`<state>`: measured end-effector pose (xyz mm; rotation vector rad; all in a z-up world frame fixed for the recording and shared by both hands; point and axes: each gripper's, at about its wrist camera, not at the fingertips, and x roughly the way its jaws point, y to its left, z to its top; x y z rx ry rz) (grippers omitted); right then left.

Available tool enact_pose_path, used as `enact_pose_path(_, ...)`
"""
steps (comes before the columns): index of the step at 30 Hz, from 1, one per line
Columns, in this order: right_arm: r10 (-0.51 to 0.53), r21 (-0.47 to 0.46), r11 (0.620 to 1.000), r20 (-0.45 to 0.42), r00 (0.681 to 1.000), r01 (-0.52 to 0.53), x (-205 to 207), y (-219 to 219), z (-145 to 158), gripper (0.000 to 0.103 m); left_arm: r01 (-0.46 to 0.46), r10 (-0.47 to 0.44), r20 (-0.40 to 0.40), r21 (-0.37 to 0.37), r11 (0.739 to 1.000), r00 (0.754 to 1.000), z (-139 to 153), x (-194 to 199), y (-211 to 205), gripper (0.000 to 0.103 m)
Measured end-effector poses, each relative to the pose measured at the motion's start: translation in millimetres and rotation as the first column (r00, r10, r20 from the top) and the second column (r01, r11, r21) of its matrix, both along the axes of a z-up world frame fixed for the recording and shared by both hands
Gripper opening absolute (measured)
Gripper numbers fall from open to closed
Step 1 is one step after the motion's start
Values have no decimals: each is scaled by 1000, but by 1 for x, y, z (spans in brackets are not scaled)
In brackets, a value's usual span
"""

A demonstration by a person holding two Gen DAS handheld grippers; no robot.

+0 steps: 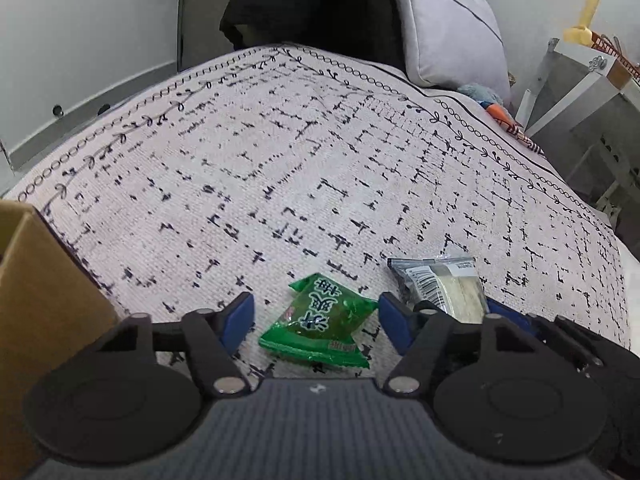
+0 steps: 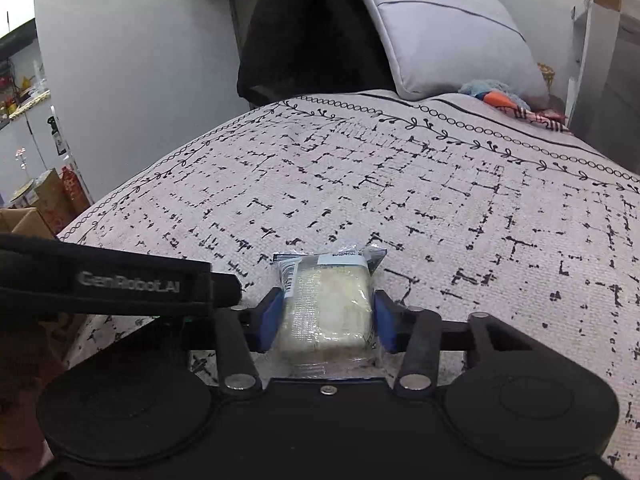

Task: Organize snacks
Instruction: 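Grasp the green packet with left gripper while right grasps clear wrapped cake, then carry both held snacks over the cardboard box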

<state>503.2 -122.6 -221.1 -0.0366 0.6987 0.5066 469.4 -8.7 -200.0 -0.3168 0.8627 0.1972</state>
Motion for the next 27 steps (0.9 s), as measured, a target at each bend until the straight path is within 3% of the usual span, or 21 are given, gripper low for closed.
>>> enact_pose_path(2,-1,-15,1000,-6,1000,1,-2,-2,1,46,6,-6,-3,30,1000,1000,-2,1,-6,63)
enact_pose_path(6,1,-55,998,9,1000,-1,-10,-7,3,46,2,-1,-21,42,999,1000,0,-1,-14,43)
enact_pose_path(12,-63,-95,994,-1,998,63,-24,-15,10,44,22,-23,15,41,999,1000,13,-23,-21,41)
enact_pose_path(16,-114,-120,986,6,993,114,-37,-18,16,43,4,-4,38,0,1000,999,28,-44,-17,41)
enact_pose_path(27,-143,-106,984,7,990,143,-75,-18,55,42,15,-14,122,-10,1000,992,76,-100,-10,41)
